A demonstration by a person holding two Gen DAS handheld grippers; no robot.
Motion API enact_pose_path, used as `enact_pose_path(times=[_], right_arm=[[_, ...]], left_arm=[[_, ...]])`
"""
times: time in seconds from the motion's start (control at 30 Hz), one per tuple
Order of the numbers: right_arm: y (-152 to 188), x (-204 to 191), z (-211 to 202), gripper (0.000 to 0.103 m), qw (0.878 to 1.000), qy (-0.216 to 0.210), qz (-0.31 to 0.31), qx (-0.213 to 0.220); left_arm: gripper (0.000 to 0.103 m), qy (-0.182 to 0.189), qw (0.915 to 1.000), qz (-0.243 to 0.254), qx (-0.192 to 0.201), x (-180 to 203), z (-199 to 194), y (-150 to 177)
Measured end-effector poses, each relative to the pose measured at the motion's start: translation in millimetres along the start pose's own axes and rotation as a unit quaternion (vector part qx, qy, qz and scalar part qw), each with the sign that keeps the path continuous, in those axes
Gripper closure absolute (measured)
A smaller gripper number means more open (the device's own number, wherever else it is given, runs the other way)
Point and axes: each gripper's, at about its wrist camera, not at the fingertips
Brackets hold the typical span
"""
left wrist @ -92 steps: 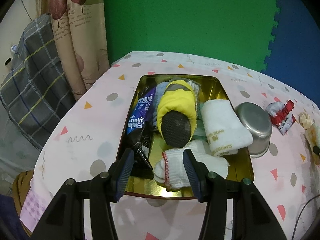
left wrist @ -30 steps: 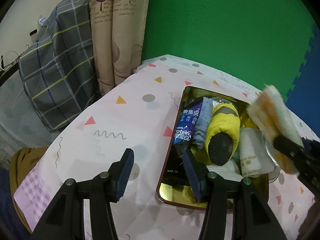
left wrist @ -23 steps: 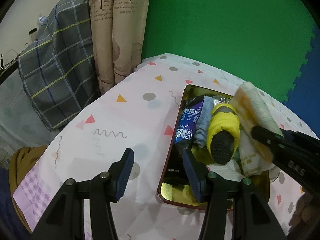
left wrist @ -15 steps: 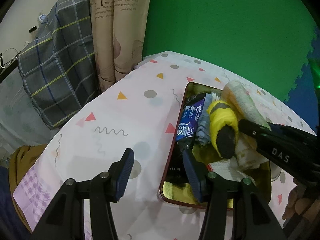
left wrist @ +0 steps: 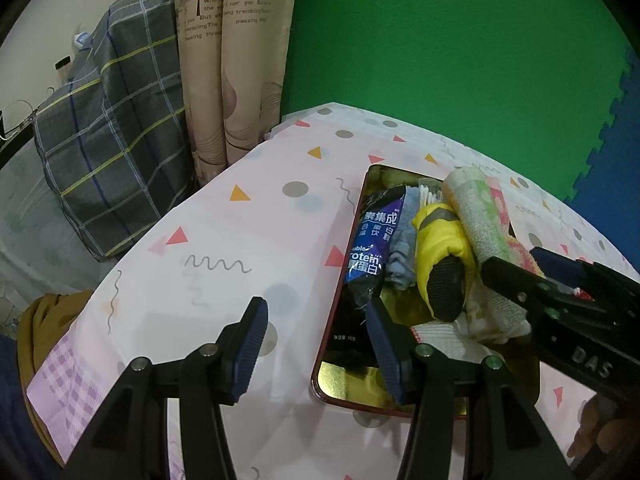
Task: Organize soft objects
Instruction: 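Carry the green-pink striped towel with the right tool and release it in the tray, then grasp the red-white satin pouch with the left tool while the right tool grasps the cream scrunchie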
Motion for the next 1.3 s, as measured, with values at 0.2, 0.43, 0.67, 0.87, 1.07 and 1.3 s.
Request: enact_pose_path(times=[0.2, 0.43, 0.67, 0.87, 1.07, 1.3], right_arm=[[16, 4, -28, 0.037, 1.0, 0.005, 0.011, 0.013], [61, 29, -68, 0.031, 0.998, 0.049, 0.028, 0.016], [126, 94, -108, 0.031, 0.989, 0.121, 0.088, 0.0], [184, 158, -142, 0.031, 0.969, 0.189, 0.158, -0.003], [222, 216, -169, 0.028, 0.947, 0.236, 0.216, 0.002], [229, 268, -167, 0.026, 0.935, 0.254, 0.25, -0.003]], left_arm=[[0.051, 0.0, 1.0, 0.003, -0.001, 1, 1, 0], [0.051, 0.001, 1.0, 0.008, 0.002, 6, -2, 2], [0.051, -0.007, 0.9996, 0.023, 0.012, 14, -5, 6], [0.051, -0.002, 0.9995, 0.029, 0.012, 18, -6, 9], [0.051, -0.004, 0.9995, 0.031, 0.01, 19, -5, 11], [0.051, 0.009, 0.9991, 0.041, 0.006, 24, -5, 13]])
Point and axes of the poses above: each gripper's, at about its wrist camera, not at the fingertips, and z roughly the way its jaws point, x to its right, y to its underside, and after that the axes turned 7 degrees about -z, right-handed
